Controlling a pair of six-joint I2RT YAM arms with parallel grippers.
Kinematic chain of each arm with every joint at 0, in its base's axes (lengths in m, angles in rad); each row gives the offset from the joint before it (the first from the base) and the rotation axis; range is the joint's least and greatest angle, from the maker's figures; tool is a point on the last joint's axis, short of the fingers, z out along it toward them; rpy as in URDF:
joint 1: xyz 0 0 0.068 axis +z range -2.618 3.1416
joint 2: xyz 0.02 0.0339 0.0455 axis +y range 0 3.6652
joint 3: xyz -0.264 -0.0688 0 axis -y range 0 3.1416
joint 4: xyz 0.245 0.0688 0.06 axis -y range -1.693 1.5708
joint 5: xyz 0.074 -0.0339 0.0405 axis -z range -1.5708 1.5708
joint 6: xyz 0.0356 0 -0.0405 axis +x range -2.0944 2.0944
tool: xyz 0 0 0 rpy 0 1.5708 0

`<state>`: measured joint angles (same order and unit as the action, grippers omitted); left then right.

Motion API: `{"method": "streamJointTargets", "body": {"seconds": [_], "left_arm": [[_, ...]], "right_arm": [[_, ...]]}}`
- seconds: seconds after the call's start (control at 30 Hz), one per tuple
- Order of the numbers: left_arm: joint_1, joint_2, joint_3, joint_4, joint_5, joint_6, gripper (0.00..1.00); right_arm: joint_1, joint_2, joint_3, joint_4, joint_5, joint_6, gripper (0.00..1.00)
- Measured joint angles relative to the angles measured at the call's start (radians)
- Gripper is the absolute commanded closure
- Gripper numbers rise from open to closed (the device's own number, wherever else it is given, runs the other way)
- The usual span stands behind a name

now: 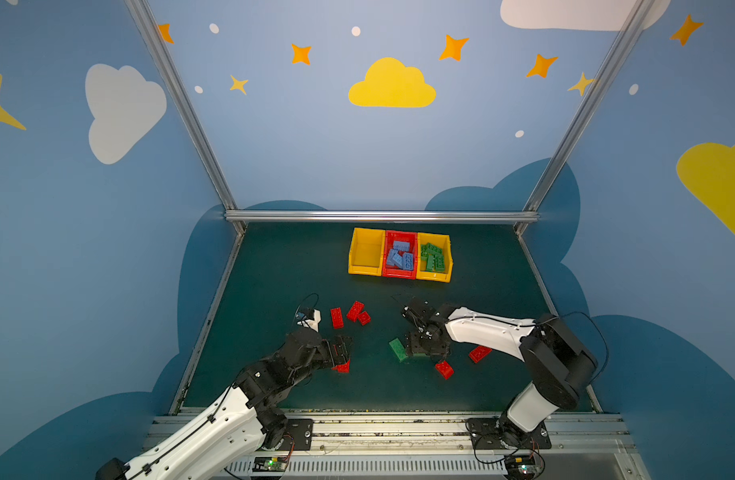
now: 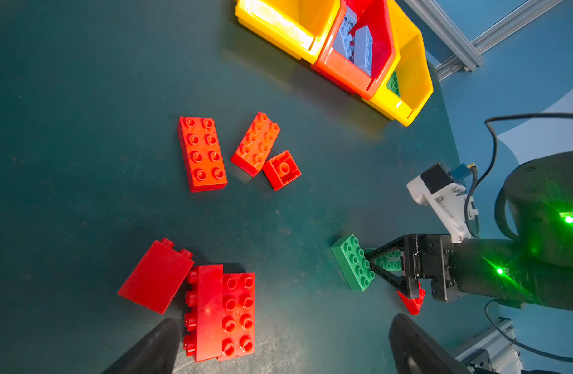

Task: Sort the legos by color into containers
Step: 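Carry the green brick with the right gripper into the yellow bin and release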

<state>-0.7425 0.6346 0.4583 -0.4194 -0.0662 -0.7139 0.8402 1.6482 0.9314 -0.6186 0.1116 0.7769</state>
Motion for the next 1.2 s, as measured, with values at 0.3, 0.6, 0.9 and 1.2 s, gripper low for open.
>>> {"method": "streamJointTargets", "body": {"seconds": [0.3,0.6,0.9,1.2], "left_arm": [[0.0,0.001,0.009,-0.035,-0.006,0.003,0.0],[0.0,0.06,0.014,-0.015,-0.006,0.003,0.0],[0.0,0.335,0.191,0.061,-0.002,0.046,0.0],[0.029,0.639,0.413,0.087,-0.003,0.083,0.0]], "right_arm": [[-0.029,-0.037,-0.036,0.031,-0.006,0.008,0.55],[-0.1,-0.061,0.018,-0.056,-0.023,-0.061,0.6],[-0.371,0.064,0.507,-0.084,-0.025,-0.239,0.58],[-0.51,0.525,1.044,-0.103,-0.047,-0.344,0.55]]}}
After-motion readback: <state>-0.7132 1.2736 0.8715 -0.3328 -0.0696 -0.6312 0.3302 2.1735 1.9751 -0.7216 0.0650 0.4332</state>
